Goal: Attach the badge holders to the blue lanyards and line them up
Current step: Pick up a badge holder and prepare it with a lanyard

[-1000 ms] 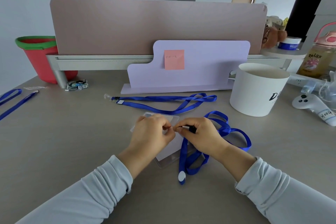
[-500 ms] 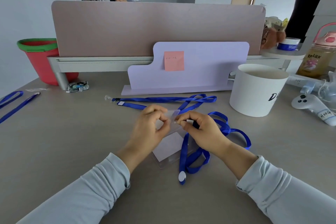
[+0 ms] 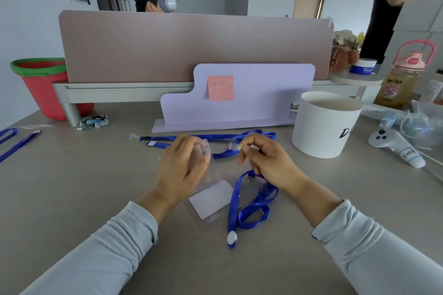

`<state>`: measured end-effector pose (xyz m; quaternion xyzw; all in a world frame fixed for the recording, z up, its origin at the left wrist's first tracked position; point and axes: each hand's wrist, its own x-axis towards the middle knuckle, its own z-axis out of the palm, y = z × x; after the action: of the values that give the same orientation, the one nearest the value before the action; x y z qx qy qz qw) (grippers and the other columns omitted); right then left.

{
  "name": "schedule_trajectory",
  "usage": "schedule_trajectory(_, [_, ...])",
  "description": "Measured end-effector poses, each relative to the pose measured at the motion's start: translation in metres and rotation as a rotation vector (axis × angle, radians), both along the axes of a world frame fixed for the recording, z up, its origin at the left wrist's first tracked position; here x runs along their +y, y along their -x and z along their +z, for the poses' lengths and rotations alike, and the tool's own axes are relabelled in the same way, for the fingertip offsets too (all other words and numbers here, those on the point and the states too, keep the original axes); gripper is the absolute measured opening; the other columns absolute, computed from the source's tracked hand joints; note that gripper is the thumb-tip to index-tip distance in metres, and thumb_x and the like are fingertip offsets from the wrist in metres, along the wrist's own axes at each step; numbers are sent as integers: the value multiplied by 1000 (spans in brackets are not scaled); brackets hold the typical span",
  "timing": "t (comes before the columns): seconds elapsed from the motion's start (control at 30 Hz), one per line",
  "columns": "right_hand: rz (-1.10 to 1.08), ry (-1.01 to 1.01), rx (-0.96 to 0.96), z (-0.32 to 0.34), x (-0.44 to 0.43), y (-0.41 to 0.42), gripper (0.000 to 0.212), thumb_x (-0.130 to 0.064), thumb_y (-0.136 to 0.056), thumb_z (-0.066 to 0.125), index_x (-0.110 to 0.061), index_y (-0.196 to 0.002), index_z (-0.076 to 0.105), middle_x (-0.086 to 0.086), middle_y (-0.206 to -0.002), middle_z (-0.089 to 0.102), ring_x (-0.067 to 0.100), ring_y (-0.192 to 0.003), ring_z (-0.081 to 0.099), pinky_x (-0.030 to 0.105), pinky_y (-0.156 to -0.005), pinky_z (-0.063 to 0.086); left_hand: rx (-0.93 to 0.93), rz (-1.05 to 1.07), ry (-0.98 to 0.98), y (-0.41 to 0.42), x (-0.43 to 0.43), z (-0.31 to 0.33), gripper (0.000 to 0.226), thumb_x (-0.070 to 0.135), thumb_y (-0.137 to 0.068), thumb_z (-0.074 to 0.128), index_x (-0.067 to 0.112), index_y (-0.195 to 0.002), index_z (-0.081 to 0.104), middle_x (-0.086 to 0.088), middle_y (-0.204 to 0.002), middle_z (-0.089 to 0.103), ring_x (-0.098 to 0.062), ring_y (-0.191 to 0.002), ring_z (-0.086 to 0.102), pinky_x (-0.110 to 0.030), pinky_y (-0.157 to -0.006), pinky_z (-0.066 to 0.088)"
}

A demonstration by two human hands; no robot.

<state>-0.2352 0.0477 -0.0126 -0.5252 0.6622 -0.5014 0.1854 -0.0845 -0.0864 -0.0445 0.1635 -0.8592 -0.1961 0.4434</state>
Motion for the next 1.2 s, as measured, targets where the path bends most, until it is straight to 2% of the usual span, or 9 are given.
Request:
schedule_trajectory(0.1, [-97, 78, -148, 13, 6, 6, 17, -11, -98, 38, -11, -85, 49, 6, -63, 51, 7, -47, 35, 15, -48, 34, 24, 55, -88, 7, 0, 6, 56, 49, -91, 25, 17, -69, 65, 11, -58, 56, -8, -60, 55, -28, -58, 43])
schedule_trajectory(0.2, [-140, 121, -224, 20, 12, 12, 18, -16, -99, 35, -10, -87, 47, 4, -57, 42, 13, -53, 32, 21, -50, 31, -180, -74, -191, 22, 16, 16, 42, 55, -89, 42, 25, -94, 70, 10, -62, 64, -6, -63, 59, -24, -64, 48])
schedule_trajectory(0.3, [-126, 212, -342, 34, 22, 19, 21, -13, -100, 33, -14, -83, 46, -2, -49, 40, 8, -44, 29, 20, -44, 26, -534, -223, -206, 48, 46, 29, 45, 50, -85, 54, 35, -127, 50, 7, -58, 54, -3, -57, 50, -22, -64, 42])
schedule_trajectory(0.47, [-152, 319, -423, 64, 50, 34, 23, -8, -100, 30, -14, -83, 44, 1, -50, 38, 9, -41, 25, 20, -41, 20, -754, -398, -184, 100, 80, 40, 48, 53, -82, 58, 34, -125, 49, 8, -64, 58, -2, -58, 52, -20, -58, 40])
schedule_trajectory(0.6, [-267, 341, -385, 76, 78, 49, 24, -9, -99, 32, -15, -80, 43, -1, -49, 39, 10, -44, 23, 19, -41, 20, -757, -430, -170, 129, 93, 53, 21, 38, -90, 53, 26, -105, 62, 8, -94, 64, -11, -88, 60, -20, -70, 44])
schedule_trajectory(0.83, [-370, 385, -414, 78, 129, 66, 22, -10, -99, 32, -15, -80, 43, -1, -48, 41, 11, -44, 22, 21, -41, 18, -810, -688, -307, 152, 141, 54, 49, 44, -83, 61, 38, -129, 43, 7, -73, 61, -6, -67, 55, -21, -68, 42])
schedule_trajectory(0.93, [-414, 394, -383, 80, 147, 71, 23, -11, -99, 33, -16, -79, 42, 2, -50, 38, 13, -45, 21, 21, -41, 18, -815, -728, -205, 168, 171, 50, 17, 39, -88, 57, 28, -98, 63, 7, -78, 62, -8, -74, 57, -20, -71, 42])
schedule_trajectory(1.03, [-484, 442, -346, 87, 170, 78, 24, -12, -100, 33, -16, -79, 44, 3, -52, 37, 12, -43, 24, 20, -39, 20, -791, -758, -240, 179, 193, 48, 20, 32, -90, 55, 20, -74, 54, 3, -70, 58, -12, -66, 51, -24, -70, 39])
schedule_trajectory(1.2, [-583, 542, -329, 95, 205, 92, 24, -12, -99, 35, -17, -77, 44, -6, -46, 42, 11, -44, 28, 18, -38, 21, -606, -977, -544, 186, 213, 61, 20, 23, -95, 50, 10, -98, 64, 2, -100, 71, -2, -93, 63, -18, -90, 44])
